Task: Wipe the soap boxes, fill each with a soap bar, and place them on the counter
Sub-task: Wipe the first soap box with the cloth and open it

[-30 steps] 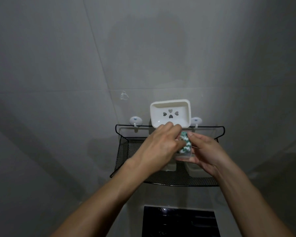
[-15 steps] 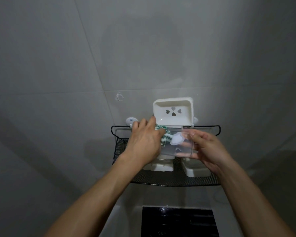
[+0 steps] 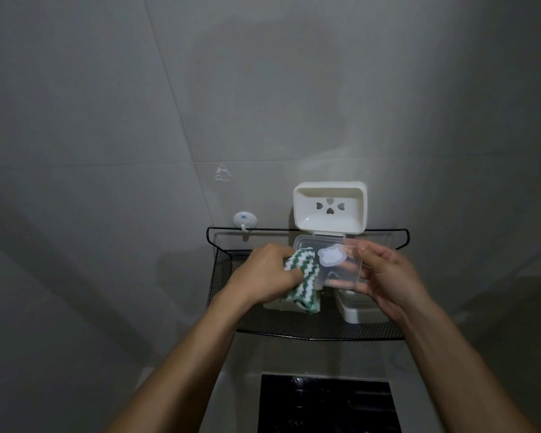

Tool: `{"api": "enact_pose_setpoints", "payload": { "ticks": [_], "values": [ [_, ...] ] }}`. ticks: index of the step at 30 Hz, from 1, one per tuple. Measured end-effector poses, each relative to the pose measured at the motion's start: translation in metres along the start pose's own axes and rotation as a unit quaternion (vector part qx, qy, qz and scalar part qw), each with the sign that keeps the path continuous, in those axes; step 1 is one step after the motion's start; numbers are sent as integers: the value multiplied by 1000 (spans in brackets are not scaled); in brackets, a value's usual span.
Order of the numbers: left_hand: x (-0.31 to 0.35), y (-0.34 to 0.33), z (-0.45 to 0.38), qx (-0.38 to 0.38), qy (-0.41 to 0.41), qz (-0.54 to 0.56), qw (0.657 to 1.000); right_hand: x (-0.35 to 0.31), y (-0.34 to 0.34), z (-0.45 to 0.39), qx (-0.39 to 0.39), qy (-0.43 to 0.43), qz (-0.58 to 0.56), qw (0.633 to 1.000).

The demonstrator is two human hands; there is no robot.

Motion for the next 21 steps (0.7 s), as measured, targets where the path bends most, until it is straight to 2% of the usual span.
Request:
{"api": "enact_pose_setpoints", "payload": {
  "ticks": [5,7,9,11,13,15,18,21],
  "values": [
    [-9,-1,6,-38,-21,132,990,1,6,-2,7,-19,-4,1000],
    [-15,7,9,-20,-30,165,986,-2,12,-1,12,-22,-7,1000],
    [-25,17,9,31,-30,171,984,-5,20,0,25,-25,-8,999],
    [-38,21,7,81,-16,107,991,-7,24,0,27,-24,-26,999],
    [-46,14,5,99,2,12,995,-8,26,1,25,-22,-39,999],
    [-48,-3,5,88,5,-34,996,-8,27,1,26,-22,-42,999],
    [-44,-35,4,44,-13,-35,998,-6,26,2,19,-24,-58,998],
    [-45,-50,2,18,-22,-81,996,-3,20,5,3,-25,-84,996]
  ]
}}
Point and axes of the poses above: each hand's wrist, its own z-axis away from the middle knuckle, its own y-axis out of the back of the hand, x = y × z, the point moved 10 cm from there along -z, towards the middle knuckle, and after that the axes turned 5 degrees about -y, right-handed, at the moved point
